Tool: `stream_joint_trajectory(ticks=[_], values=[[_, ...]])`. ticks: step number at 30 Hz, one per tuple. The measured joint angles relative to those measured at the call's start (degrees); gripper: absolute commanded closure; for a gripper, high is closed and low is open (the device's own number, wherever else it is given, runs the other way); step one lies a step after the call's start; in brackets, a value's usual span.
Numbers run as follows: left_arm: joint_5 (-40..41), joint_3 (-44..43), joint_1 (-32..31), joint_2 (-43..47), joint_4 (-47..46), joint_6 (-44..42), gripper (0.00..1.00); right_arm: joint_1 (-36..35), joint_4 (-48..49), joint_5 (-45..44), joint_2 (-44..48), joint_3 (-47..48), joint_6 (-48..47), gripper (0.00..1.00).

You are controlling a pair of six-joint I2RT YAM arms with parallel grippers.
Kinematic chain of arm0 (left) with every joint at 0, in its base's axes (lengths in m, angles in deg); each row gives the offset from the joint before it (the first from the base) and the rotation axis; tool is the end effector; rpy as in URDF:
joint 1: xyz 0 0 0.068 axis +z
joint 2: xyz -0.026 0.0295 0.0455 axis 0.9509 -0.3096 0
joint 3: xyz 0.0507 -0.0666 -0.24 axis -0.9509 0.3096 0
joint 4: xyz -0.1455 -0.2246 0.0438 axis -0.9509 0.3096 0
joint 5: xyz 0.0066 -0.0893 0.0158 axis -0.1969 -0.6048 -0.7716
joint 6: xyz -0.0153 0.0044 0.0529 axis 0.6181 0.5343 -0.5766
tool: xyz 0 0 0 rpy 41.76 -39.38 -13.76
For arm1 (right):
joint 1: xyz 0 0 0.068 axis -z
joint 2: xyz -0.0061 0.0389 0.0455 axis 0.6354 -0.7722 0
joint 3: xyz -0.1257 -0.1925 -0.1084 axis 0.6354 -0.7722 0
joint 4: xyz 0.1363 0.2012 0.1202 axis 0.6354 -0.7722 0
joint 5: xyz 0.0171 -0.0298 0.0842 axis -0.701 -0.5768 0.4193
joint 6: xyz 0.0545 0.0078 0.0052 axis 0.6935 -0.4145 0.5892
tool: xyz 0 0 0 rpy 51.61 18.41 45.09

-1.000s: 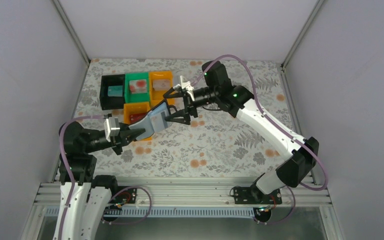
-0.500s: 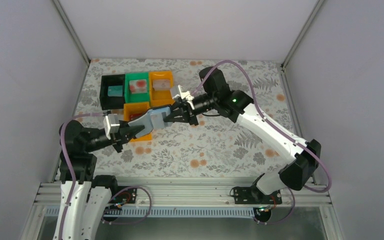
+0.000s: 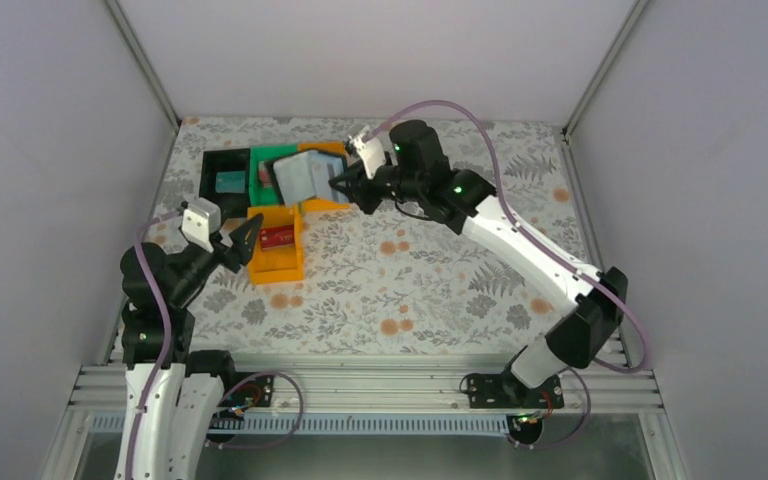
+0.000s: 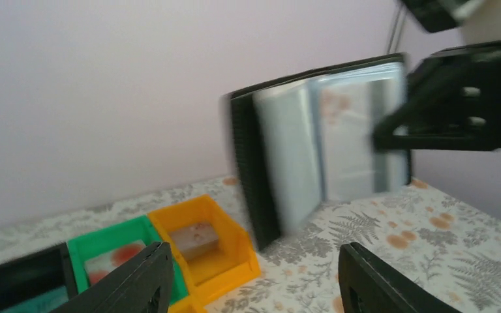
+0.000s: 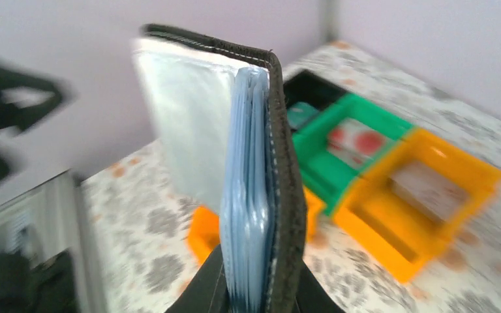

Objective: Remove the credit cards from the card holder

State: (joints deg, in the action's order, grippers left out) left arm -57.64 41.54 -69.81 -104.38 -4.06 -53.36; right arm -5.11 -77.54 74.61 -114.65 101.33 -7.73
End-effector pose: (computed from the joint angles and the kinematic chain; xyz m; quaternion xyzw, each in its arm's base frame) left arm 0.1444 -0.0149 0.3254 0.1539 0.6974 -0.2171 0.6655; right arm 0.2488 0.2675 0.3745 -0.4169 0.7227 0.3690 0.4096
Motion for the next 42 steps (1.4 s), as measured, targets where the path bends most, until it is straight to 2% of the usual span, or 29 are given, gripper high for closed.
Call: stream_joint_trajectory(ticks=[2,4,9,14,24,31,42], values=[[-0.61,-0.37,0.00,0.55,0.04,-1.73,0.51,-0.02,0.04,-7.48,-1.66,1.16,4.37,0.96],[-3.65,-1.14,0.00,0.70,-0.02,-3.32,0.54,-0.44,-0.15,-13.73,-2.56,1.18,8.13,0.96],[-17.77,-1.77,-0.07,0.61,-0.96,-3.10,0.59,-3.39,-0.46,-20.61,-4.24,2.40,11.93,0.96],[-22.49,-0.72,-0.96,-1.84,-2.82,-0.33,0.61,-6.47,0.59,-13.84,-4.44,3.06,9.05,0.96],[-22.62,-0.11,-1.27,-2.93,0.72,-2.40,0.69,-8.79,1.27,1.36,-4.17,1.16,-2.01,0.96],[-21.55,-0.33,-1.16,-2.38,2.80,-5.03,0.69,-8.81,1.29,6.80,-0.39,-3.45,-7.76,0.96],[-28.55,-2.71,-1.05,-2.14,3.80,-9.42,0.73,-8.74,3.13,11.80,2.08,-5.16,-12.46,0.96]])
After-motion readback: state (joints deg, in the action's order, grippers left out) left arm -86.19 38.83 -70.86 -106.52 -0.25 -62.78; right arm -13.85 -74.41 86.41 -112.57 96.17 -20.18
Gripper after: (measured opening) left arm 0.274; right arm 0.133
